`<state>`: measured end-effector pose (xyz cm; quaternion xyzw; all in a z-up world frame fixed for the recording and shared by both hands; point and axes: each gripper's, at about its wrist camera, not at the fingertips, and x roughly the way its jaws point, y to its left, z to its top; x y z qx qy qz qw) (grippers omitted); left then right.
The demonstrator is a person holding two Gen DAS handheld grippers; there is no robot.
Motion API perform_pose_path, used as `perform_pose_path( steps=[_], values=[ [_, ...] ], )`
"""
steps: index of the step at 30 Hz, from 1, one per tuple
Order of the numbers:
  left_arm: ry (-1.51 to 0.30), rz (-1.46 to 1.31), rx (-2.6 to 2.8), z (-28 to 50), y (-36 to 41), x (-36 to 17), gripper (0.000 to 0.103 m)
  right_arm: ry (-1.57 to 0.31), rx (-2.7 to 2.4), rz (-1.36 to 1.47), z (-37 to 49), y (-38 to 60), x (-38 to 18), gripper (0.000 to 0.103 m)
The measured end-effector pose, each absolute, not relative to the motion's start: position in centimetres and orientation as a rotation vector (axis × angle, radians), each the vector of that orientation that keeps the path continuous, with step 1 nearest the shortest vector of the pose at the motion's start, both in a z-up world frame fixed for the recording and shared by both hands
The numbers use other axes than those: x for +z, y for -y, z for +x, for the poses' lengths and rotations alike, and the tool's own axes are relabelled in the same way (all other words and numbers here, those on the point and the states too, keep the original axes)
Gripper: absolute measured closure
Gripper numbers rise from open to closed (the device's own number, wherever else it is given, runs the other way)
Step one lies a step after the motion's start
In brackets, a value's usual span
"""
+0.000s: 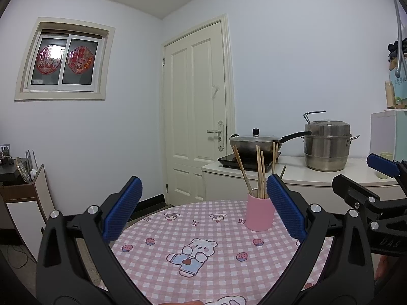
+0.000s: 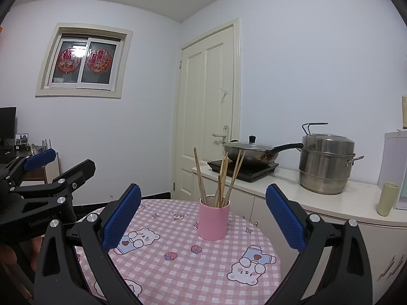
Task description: Organize utensils
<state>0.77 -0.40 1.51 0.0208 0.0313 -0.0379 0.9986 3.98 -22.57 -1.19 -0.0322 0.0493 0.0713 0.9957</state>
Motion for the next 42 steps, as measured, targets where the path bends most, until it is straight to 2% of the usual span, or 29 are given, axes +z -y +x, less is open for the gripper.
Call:
perform_pose_path(
  steps=[42],
  values=[
    [-0.060, 0.067, -0.069, 0.70, 1.09, 1.34, 0.007, -0.119, 0.134, -0.080, 3.98, 22.10, -1.73, 0.008]
  ],
)
